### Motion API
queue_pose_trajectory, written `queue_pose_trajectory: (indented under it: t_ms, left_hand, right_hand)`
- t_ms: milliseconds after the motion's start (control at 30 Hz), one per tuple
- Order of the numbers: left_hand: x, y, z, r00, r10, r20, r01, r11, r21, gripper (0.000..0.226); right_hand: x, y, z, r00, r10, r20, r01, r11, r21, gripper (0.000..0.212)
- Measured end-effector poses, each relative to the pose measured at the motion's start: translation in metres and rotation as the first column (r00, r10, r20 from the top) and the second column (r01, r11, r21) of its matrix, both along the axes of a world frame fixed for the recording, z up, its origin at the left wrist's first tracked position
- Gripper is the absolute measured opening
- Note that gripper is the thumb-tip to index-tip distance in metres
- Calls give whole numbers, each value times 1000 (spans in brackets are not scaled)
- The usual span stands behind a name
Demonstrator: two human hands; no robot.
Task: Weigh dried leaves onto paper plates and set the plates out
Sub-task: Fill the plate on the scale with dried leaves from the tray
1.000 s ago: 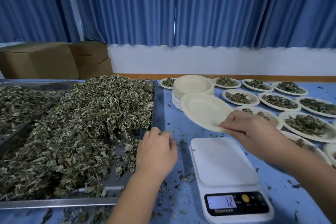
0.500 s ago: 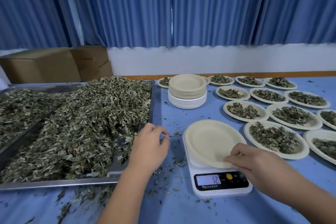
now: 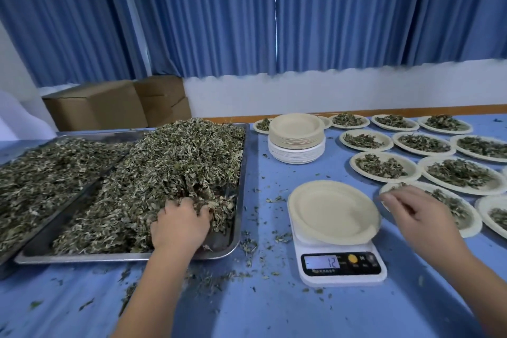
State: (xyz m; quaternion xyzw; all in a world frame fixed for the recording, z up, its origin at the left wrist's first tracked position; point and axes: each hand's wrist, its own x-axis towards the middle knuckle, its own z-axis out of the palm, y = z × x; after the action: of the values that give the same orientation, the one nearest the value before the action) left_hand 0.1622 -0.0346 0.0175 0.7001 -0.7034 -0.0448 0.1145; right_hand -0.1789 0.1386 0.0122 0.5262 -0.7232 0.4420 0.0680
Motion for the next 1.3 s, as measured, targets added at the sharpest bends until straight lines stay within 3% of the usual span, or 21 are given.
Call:
queue_pose_trajectory:
  t_ms: [67,133,200,267,333,400,500,567,633,733,900,1000,1100,1200,1300]
  left_hand:
    - [1,1,-4,990,-125,-71,131,988,84,55]
    - [1,5,2,937,-220,-270,247,967,70,53]
    - [3,8,17,844,-224,-488,271,962,27,57]
    - [7,7,32,803,-188,-565,216,976,-18,61]
    - [7,5,39,908,-142,-395,162,987,18,65]
    - [1,6,38,964,-147,-221,185,969,163,72]
    - [-6,4,32,937,-171,-304,248,939,237,71]
    - [-9,-1,31,902,-162,-399,233,963,137,65]
    - [-14,-8,31,898,-178,-403,198,980,7,61]
    - [-26,-16,26,881,-224,-418,226,973,-44,58]
    - [-46,-27,8,886,-360,-292,421,888,183,65]
    - [-48,-31,0,895,-390,-218,443,837,322,71]
    - [-45,-28,-1,900,-405,-160,435,855,283,69]
    - [-38,-15,0,910,-408,-72,414,900,134,55]
    - [-30,1,-1,900,-435,-9,429,884,185,75]
  right_hand:
    - [-6,0,-13,998,-44,53,45,999,-9,21]
    - [-9,3,-25,997,-54,64,54,999,-5,20]
    - [-11,4,-31,995,-57,77,58,998,-10,20]
    - [-12,4,-31,993,-68,100,71,997,-36,21]
    - [-12,4,-30,989,-71,127,79,995,-58,22]
    - [-12,4,-31,986,-71,151,82,994,-72,22]
    - [-13,4,-30,987,-66,143,78,994,-80,23]
    - [-13,2,-29,986,-59,155,72,994,-79,23]
    - [-13,1,-30,985,-65,157,77,994,-71,22]
    - [-16,-1,-33,990,-73,121,84,993,-87,24]
    - [-20,-5,-37,993,-63,99,70,995,-71,27]
    - [-21,-5,-38,993,-50,108,57,997,-56,29]
    - [-22,-3,-37,992,-40,120,48,997,-65,28]
    - [-24,-3,-37,991,-38,127,48,996,-77,28]
    - [-23,-3,-37,988,-41,147,52,996,-69,29]
